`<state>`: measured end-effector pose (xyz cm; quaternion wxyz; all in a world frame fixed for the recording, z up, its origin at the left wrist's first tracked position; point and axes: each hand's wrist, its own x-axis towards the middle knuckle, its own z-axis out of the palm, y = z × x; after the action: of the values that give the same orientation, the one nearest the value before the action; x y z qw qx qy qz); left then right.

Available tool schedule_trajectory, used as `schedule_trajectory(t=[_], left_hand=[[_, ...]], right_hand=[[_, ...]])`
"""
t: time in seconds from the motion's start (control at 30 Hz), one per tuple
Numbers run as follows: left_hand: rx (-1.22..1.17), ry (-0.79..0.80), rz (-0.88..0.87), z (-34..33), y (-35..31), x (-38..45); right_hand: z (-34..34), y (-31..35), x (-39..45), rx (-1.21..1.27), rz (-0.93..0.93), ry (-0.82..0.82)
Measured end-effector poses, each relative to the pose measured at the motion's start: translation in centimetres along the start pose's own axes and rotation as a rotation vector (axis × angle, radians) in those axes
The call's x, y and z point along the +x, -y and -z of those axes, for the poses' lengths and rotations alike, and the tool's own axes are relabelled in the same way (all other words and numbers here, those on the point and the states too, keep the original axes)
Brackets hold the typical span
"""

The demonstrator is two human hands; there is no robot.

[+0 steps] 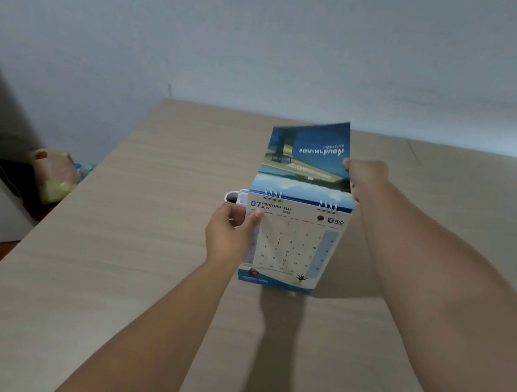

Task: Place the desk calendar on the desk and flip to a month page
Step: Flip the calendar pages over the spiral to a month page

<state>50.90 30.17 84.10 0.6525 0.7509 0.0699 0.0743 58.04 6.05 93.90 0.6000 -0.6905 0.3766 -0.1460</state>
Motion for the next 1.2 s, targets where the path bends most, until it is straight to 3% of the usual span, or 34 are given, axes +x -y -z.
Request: schedule_trajectory(t=[0.17,0.3,0.53,0.67,0.93,1.2], left_hand=[[-0.022,0.189,-0.009,0.6,0.1,1.2],[-0.042,0.232,0.018,0.7,-0.4,1.6],[-0.036,0.432,0.003,0.9,-0.9,1.6],[-0.049,0.429,0.031,1.1,-1.1,1.1],[-0.072,0.437,0.089,1.2,-0.3,1.3],[-0.013,0.434,0.112,1.6,-0.8,1.3]], right_hand=[[0.7,2.7,-0.8,0.022,0.122,0.033],[1.6,4.0,-1.4,-0.069,0.251,0.038],[2.5,4.8,-2.7,0.315,0.256,0.183],[3.4,5.1,-4.7,0.451,0.322,0.297],[5.8,3.2,-7.7,0.724,0.274,0.457],[7.1,0.5,-10.1,0.787,0.264,0.541]])
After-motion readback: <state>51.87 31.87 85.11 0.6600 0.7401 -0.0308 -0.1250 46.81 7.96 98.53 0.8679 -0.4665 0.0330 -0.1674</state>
